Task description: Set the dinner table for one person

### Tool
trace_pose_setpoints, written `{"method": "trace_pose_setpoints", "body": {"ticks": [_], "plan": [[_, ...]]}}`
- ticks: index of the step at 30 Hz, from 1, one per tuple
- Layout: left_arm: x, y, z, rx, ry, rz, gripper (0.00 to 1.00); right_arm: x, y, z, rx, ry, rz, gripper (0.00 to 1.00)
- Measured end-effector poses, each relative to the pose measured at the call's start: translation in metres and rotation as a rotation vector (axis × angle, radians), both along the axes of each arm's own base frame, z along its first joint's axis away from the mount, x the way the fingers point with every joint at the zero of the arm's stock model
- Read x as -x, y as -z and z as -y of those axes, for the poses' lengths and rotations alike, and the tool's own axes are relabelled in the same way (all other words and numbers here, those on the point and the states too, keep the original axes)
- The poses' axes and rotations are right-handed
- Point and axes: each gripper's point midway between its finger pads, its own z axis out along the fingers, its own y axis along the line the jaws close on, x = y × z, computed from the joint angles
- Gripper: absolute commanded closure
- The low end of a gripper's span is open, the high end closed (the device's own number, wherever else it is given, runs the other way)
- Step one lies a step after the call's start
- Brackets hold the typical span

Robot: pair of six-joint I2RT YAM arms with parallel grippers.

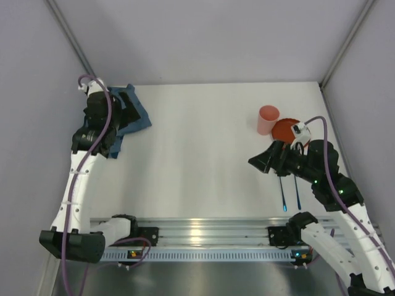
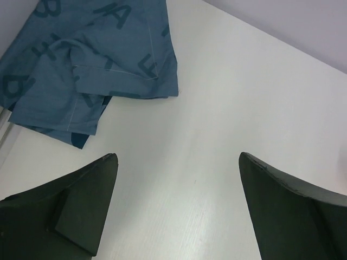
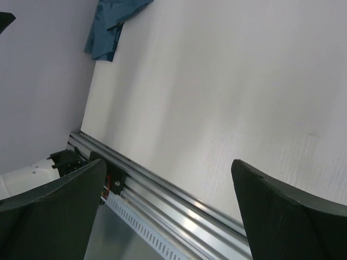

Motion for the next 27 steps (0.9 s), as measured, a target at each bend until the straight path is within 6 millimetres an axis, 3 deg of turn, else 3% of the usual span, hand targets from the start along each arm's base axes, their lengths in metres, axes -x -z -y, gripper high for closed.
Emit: {"method": "trace_pose_setpoints", "body": {"ticks": [4,7,12,15,18,23,27], "plan": [[0.001,-0.011,0.006,0.036,0.016,0.019,0.02,0.01,-0.002,0.003,0.001,-0.009,0.013,0.0],[-0.002,0.004,0.007,0.045,0.013,-0.018,0.02,0.019,-0.003,0.007,0.002,-0.011,0.02,0.0],[-0.013,0.067,-0.004,-0.011,-0.054,-0.19,0.02,0.027,0.005,0.014,0.03,0.004,0.003,0.0],[-0.015,0.119,-0.013,-0.07,-0.083,-0.339,0.03,0.029,0.011,0.018,0.056,0.013,-0.018,0.0],[-0.015,0.158,-0.019,-0.111,-0.084,-0.452,0.05,0.028,0.017,0.02,0.09,0.014,-0.041,0.0],[-0.031,0.204,-0.023,-0.112,-0.082,-0.55,0.07,0.018,0.023,0.023,0.141,0.032,-0.068,0.0],[-0.058,0.234,-0.021,-0.061,-0.088,-0.586,0.08,0.008,0.035,0.025,0.183,0.045,-0.11,0.0]]}}
